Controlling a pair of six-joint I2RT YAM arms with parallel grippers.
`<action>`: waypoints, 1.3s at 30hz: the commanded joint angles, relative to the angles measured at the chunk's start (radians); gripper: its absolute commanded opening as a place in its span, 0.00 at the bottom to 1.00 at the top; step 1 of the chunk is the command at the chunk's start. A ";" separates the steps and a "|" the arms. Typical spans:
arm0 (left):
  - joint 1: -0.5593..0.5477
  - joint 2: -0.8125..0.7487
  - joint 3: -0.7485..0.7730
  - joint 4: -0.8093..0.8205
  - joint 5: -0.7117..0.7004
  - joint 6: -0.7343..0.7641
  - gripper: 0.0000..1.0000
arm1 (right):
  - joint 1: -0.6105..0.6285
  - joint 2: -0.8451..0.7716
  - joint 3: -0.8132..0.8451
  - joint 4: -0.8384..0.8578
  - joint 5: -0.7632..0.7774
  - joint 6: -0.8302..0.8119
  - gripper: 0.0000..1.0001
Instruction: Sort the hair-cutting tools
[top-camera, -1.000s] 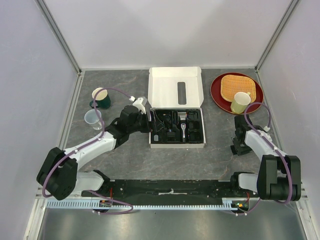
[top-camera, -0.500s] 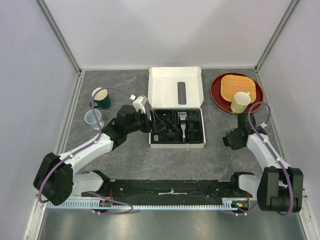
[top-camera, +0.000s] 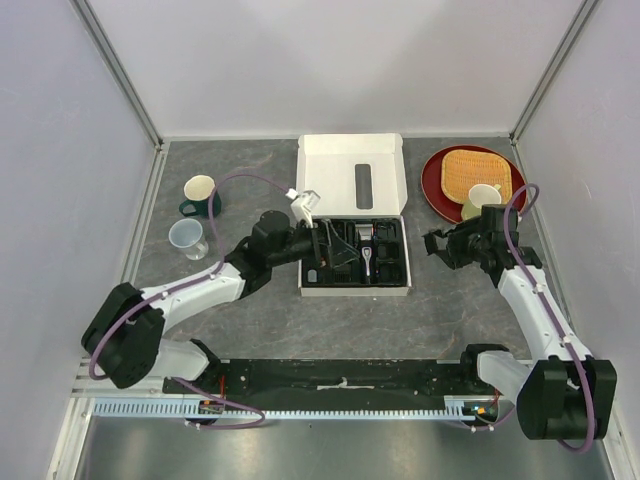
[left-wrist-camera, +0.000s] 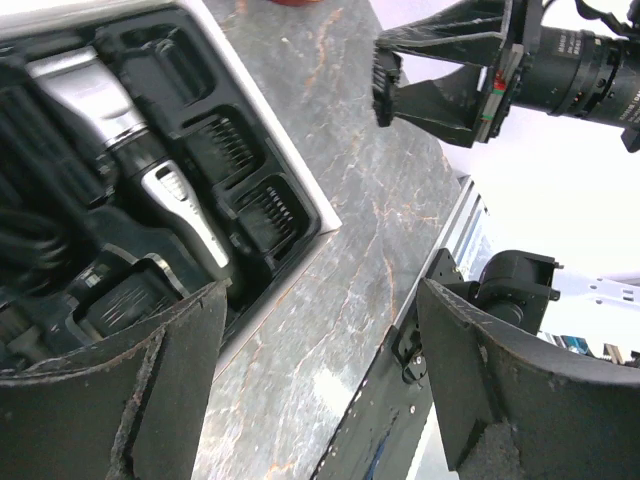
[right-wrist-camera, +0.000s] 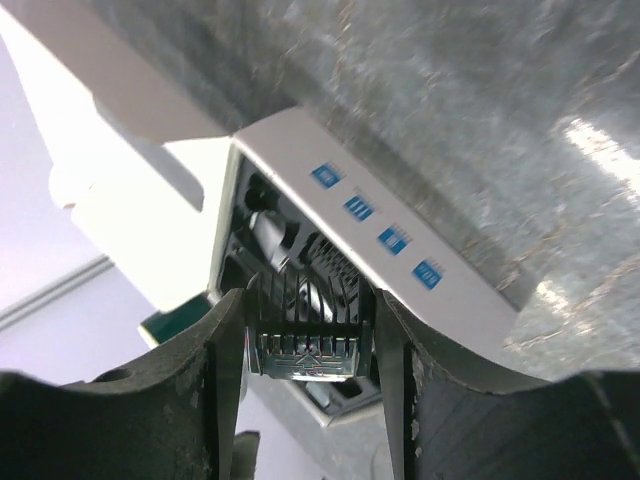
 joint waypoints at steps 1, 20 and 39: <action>-0.093 0.064 0.117 0.095 -0.084 0.049 0.82 | 0.037 -0.008 0.069 0.072 -0.127 0.007 0.38; -0.319 0.400 0.367 0.261 -0.394 0.102 0.68 | 0.055 0.007 0.006 0.238 -0.319 0.053 0.33; -0.325 0.474 0.456 0.172 -0.472 0.100 0.40 | 0.057 -0.024 -0.040 0.241 -0.299 0.078 0.33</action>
